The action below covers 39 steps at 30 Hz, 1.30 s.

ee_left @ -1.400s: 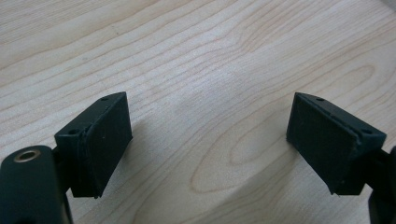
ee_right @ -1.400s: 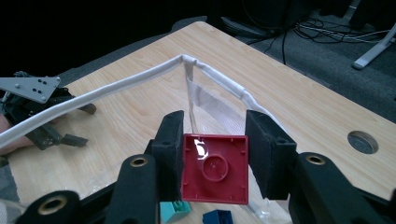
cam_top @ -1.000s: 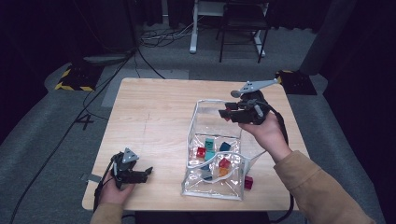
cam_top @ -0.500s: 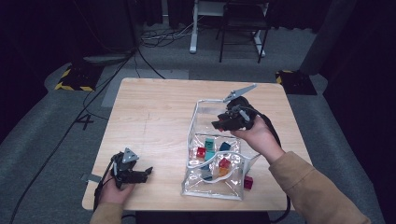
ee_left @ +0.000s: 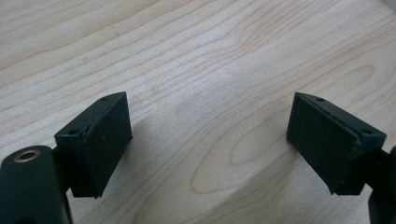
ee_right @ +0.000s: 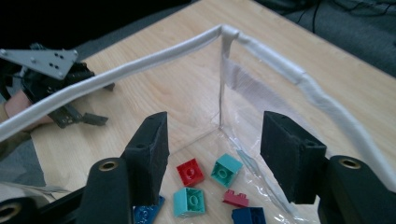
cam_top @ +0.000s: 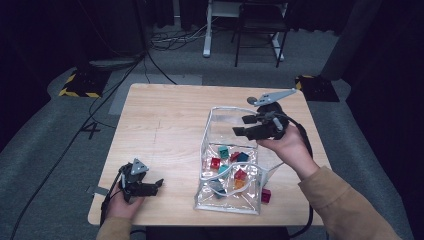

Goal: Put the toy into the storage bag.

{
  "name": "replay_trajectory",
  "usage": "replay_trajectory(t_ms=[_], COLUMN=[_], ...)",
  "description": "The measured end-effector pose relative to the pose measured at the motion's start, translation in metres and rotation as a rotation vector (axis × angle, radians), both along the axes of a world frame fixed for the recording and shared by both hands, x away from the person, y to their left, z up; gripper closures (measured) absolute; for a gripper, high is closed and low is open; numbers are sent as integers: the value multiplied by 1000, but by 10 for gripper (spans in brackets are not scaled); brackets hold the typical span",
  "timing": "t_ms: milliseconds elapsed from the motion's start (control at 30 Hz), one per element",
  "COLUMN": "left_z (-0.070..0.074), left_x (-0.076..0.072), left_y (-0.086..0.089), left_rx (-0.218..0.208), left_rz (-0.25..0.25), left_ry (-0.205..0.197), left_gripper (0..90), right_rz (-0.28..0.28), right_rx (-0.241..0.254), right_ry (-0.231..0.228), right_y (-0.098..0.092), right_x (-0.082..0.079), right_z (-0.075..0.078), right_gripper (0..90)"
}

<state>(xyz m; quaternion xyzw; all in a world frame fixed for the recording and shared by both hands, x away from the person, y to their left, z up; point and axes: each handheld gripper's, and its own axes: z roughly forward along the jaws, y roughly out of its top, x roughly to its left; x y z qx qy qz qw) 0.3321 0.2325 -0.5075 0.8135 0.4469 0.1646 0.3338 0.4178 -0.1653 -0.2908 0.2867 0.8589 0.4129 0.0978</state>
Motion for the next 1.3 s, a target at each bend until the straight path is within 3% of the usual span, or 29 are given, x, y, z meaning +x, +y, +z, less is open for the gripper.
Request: replay_trajectory(t_ms=[67, 433, 933, 1300], left_z=[0, 0, 0, 0], left_x=[0, 1, 1, 1], left_y=[0, 1, 1, 1], left_rx=[1, 3, 4, 6], left_rz=[-1, -12, -12, -12], left_ry=[-1, -1, 0, 0], left_gripper=[143, 143, 145, 145], right_rz=[-18, -75, -209, -287], right_rx=[30, 58, 63, 57], right_ry=[-20, -81, -105, -97], right_y=[-15, -58, -129, -162], right_x=[-6, -26, -38, -38], right_z=[9, 20, 17, 8], right_gripper=[420, 418, 416, 415])
